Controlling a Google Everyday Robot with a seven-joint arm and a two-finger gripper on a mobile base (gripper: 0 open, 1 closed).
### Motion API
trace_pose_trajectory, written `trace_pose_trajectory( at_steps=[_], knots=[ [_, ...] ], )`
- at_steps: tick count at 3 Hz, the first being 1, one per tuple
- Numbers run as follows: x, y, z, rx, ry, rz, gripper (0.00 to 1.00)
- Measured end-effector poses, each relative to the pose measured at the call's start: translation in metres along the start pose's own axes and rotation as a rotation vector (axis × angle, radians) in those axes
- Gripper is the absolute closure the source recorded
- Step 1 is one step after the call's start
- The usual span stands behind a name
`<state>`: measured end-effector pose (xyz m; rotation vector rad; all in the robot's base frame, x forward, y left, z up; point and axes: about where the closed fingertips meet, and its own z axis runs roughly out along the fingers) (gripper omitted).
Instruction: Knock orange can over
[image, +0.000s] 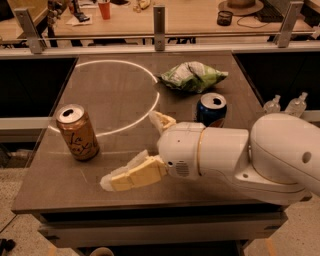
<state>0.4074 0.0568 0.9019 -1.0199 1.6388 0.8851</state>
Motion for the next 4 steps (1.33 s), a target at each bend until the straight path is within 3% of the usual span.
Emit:
trace_pose_trajectory(
  at_steps=[2, 4],
  knots=[
    [0.021, -0.012, 0.039, 0.060, -0.025, -0.017, 0.00],
    [0.012, -0.016, 0.076, 0.070, -0.098, -0.041, 0.00]
  ],
)
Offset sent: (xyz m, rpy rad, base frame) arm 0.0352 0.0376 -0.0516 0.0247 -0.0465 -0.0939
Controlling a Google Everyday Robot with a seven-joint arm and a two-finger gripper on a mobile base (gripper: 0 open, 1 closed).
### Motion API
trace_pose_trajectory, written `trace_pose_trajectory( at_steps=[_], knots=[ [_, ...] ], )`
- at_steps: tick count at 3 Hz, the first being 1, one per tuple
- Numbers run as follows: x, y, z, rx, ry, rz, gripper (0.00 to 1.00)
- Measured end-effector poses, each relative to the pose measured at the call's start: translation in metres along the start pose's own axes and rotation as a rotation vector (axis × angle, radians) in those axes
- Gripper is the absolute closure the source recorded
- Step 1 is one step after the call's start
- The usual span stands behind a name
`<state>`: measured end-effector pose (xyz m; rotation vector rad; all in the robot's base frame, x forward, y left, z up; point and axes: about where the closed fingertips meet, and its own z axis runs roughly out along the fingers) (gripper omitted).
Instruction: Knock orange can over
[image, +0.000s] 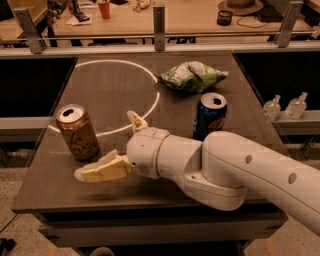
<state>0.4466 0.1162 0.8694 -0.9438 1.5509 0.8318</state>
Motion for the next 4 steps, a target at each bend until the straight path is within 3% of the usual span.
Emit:
trace_pose_trajectory(
  at_steps=[4],
  knots=[
    [-0.019, 0.016, 0.062, -0.094, -0.077, -0.039, 0.00]
  ],
)
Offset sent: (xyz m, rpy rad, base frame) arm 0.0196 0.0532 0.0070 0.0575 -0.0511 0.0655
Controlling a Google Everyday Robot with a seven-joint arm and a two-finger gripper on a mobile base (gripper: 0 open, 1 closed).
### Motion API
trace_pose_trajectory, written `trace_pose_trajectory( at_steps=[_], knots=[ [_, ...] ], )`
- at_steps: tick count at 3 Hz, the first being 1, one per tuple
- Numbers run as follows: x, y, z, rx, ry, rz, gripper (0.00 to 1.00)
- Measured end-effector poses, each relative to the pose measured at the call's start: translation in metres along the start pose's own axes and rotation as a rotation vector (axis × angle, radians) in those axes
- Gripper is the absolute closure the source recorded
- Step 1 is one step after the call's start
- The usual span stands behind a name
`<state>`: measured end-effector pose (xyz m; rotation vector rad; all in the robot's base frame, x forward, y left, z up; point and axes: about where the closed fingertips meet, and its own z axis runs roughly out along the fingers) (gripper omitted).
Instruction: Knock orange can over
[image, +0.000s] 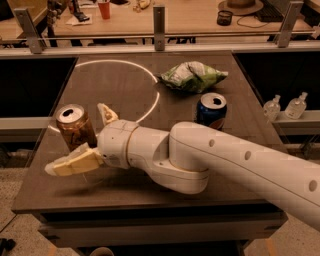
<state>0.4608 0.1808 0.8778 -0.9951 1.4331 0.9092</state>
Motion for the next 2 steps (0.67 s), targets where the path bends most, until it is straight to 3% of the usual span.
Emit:
trace_pose_trajectory(
  at_steps=[2],
  knots=[
    [-0.0035, 0.0088, 0.0126, -0.044, -0.018, -0.006, 0.43]
  ],
)
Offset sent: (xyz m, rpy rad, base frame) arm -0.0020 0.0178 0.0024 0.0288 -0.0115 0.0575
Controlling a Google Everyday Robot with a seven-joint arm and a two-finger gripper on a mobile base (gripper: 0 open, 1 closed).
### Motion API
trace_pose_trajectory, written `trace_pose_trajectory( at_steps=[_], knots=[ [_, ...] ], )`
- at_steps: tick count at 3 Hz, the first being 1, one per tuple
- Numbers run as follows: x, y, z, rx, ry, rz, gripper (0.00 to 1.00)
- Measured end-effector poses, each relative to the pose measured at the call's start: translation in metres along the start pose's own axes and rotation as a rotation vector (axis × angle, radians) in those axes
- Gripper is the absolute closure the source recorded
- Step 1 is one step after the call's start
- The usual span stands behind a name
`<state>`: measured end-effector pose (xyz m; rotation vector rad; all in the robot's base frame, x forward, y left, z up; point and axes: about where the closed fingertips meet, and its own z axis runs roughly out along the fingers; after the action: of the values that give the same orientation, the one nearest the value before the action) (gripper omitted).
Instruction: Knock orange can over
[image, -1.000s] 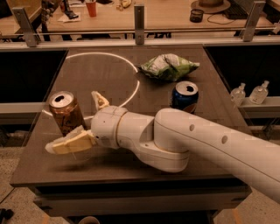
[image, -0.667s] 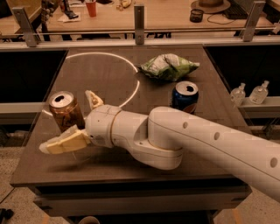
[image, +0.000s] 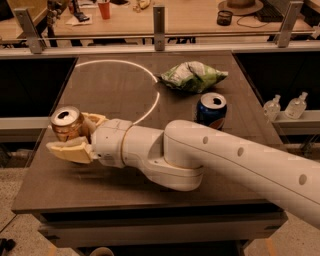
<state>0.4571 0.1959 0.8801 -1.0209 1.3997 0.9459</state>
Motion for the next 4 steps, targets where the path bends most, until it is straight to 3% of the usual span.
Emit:
trace_pose_trajectory(
  at_steps=[2, 3, 4],
  knots=[
    [-0.002, 0.003, 0.003, -0.017, -0.009, 0.000, 0.88],
    [-0.010, -0.004, 0.002, -0.025, 0.002, 0.010, 1.00],
    [-0.026, -0.016, 0.002, -0.053, 0.027, 0.026, 1.00]
  ],
)
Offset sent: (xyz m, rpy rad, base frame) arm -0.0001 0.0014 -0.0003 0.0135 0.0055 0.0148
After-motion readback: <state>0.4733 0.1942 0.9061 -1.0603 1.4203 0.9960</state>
